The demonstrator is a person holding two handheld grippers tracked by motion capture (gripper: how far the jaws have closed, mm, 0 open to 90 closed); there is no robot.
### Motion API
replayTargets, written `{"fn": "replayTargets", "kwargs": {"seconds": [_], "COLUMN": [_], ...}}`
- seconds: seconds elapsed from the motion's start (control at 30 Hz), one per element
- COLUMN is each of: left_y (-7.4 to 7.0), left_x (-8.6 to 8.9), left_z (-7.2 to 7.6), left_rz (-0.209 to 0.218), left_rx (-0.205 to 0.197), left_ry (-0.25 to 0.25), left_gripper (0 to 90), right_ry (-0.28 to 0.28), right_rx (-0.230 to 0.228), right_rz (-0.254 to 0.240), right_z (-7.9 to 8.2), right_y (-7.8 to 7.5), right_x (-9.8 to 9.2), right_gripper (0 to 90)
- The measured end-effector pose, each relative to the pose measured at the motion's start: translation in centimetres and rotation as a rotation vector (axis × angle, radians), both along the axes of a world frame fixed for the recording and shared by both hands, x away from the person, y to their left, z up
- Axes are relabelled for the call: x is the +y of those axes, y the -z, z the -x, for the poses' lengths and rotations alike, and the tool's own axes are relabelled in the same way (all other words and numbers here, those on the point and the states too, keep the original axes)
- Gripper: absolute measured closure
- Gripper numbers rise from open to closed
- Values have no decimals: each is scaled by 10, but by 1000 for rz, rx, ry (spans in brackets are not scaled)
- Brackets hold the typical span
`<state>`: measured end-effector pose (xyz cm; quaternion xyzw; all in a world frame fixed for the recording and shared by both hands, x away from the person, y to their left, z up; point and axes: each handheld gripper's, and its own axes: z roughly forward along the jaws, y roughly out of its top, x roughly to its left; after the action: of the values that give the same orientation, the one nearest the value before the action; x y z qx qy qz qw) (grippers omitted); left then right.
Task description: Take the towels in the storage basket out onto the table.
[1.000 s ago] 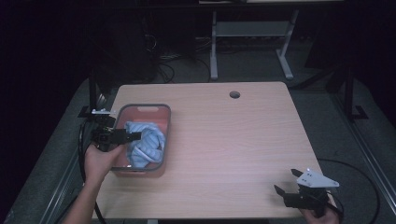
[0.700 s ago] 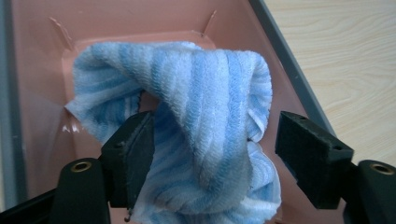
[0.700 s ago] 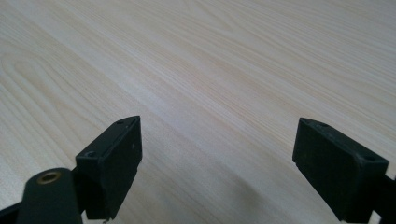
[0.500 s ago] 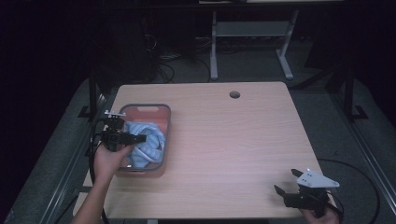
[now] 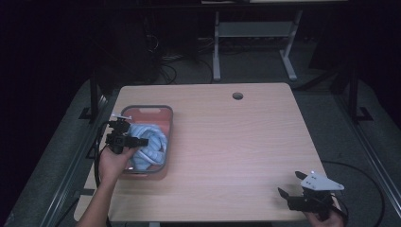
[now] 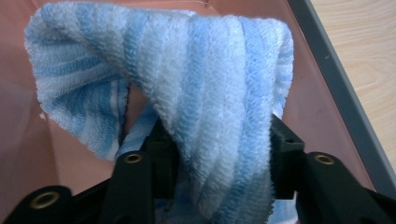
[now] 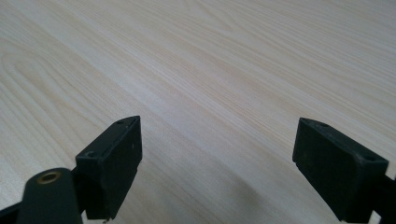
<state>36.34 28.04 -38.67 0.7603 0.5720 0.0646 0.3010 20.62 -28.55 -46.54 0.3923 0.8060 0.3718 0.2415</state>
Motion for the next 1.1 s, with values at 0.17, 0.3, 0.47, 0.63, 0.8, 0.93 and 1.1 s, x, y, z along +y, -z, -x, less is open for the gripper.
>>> {"fn": "replayTargets", "kwargs": {"seconds": [0.17, 0.3, 0.47, 0.63, 0.8, 0.93, 1.1], "left_y": [2, 2, 2, 0, -5, -11, -16], "left_x": [0, -2, 0, 7, 10, 13, 16], "left_z": [1, 2, 4, 11, 15, 20, 25], "left_rz": [-10, -18, -20, 30, 58, 80, 122], "left_rx": [5, 14, 7, -24, -46, -71, -103], "left_ry": [9, 37, 37, 22, 18, 23, 16], "left_gripper": [658, 712, 729, 732, 733, 734, 734], "right_ry": [-4, -1, 6, 16, 20, 25, 33], "right_rx": [1, 2, -8, -9, -11, -16, -16], "right_rz": [4, 6, 2, -3, -4, -2, -6], "right_z": [0, 0, -1, 0, 0, 0, 0], "right_y": [0, 0, -1, -2, -2, -3, -3], "right_x": [1, 2, 0, -2, -2, -3, -4], "right_gripper": [152, 152, 152, 152, 152, 152, 152]}}
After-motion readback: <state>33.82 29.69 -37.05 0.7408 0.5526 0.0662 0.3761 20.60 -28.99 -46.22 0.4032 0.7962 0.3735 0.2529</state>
